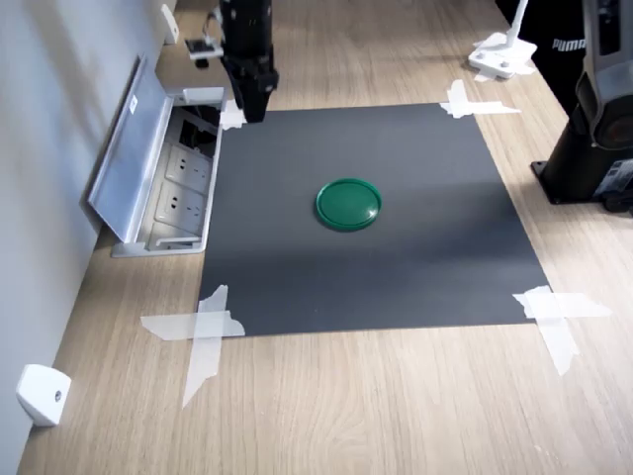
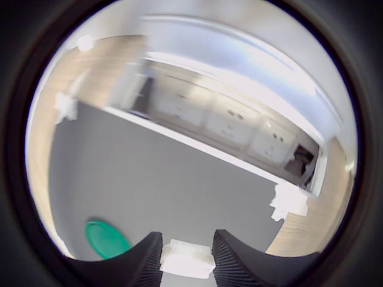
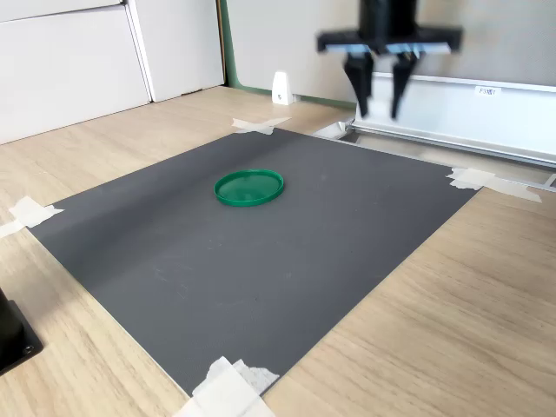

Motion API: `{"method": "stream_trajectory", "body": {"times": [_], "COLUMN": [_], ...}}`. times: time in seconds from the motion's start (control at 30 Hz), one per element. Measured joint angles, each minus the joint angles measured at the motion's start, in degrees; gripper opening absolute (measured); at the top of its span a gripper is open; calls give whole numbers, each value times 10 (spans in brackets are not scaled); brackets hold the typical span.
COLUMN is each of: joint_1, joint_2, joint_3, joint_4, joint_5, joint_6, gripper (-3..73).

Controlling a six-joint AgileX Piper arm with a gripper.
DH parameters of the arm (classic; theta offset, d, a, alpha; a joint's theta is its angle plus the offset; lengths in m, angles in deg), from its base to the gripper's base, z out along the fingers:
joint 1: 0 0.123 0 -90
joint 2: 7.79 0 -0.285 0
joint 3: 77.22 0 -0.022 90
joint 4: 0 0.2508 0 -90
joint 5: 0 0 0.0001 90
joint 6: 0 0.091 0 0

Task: Grasp a white terminal and put it on the green lid.

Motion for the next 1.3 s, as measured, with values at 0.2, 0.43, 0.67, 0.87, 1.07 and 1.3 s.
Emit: {"method": "stream_trajectory", "body": {"times": [0.2,0.43,0.67,0.87,1.07,1.3], "joint_1": [58,88,88,88,88,88], "joint_2": [-79,-160,-193,-194,-189,-159], "joint_3": [59,221,353,428,450,451], "joint_4": [2,5,2,0,0,0], "joint_5": [11,-43,-126,-201,-258,-272], "joint_6": [-1,-11,-35,-51,-62,-63], "gripper": [309,309,309,309,309,309]}}
